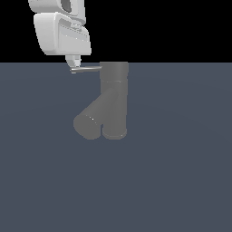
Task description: Turn on the faucet by rotating a designated handle.
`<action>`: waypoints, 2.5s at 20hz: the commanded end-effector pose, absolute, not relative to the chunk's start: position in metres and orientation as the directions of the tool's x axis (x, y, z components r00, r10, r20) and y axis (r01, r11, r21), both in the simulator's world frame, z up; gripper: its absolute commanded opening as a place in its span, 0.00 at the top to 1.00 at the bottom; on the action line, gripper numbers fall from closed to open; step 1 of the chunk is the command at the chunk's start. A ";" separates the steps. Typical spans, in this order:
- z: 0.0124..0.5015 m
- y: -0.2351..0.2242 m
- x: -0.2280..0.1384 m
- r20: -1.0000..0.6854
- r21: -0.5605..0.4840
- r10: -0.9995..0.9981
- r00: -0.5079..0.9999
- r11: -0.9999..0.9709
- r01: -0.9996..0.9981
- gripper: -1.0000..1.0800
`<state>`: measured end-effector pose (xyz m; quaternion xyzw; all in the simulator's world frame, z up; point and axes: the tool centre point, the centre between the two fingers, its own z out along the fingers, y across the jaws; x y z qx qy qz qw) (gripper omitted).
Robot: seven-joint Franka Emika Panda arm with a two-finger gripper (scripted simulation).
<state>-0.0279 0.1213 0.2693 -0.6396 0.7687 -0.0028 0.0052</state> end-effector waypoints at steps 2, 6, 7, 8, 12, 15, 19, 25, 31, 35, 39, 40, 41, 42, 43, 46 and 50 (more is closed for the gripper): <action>0.269 0.107 -0.039 0.000 -0.005 -0.981 -0.194 0.194 -0.981 1.00; 0.269 0.100 -0.050 0.000 -0.004 -0.981 -0.193 0.193 -0.981 1.00; 0.269 0.098 -0.053 0.000 -0.004 -0.981 -0.193 0.193 -0.981 1.00; 0.269 0.096 -0.055 0.000 -0.003 -0.981 -0.193 0.193 -0.981 1.00; 0.269 0.088 -0.066 0.000 -0.003 -0.981 -0.193 0.193 -0.981 1.00; 0.269 0.083 -0.075 0.000 -0.002 -0.981 -0.193 0.193 -0.981 1.00; 0.269 0.075 -0.086 0.000 -0.001 -0.981 -0.192 0.192 -0.981 1.00; 0.269 0.068 -0.089 0.000 -0.005 -0.983 -0.182 0.182 -0.983 1.00; 0.269 0.032 -0.095 0.000 -0.003 -0.983 -0.186 0.186 -0.983 1.00; 0.269 0.007 -0.099 0.000 -0.002 -0.982 -0.188 0.188 -0.982 1.00; 0.269 -0.018 -0.103 0.000 -0.001 -0.982 -0.191 0.191 -0.982 1.00; 0.269 -0.024 -0.104 0.000 0.000 -0.981 -0.192 0.192 -0.981 1.00; 0.269 -0.030 -0.105 0.000 0.000 -0.981 -0.192 0.192 -0.981 1.00; 0.269 -0.030 -0.105 0.000 0.000 -0.981 -0.192 0.192 -0.981 1.00; 0.269 -0.002 -0.103 0.001 -0.002 -0.989 -0.146 0.146 -0.989 1.00; 0.269 -0.013 -0.097 0.001 -0.002 -0.989 -0.151 0.151 -0.989 1.00; 0.269 -0.027 -0.088 0.001 -0.002 -0.988 -0.157 0.157 -0.988 1.00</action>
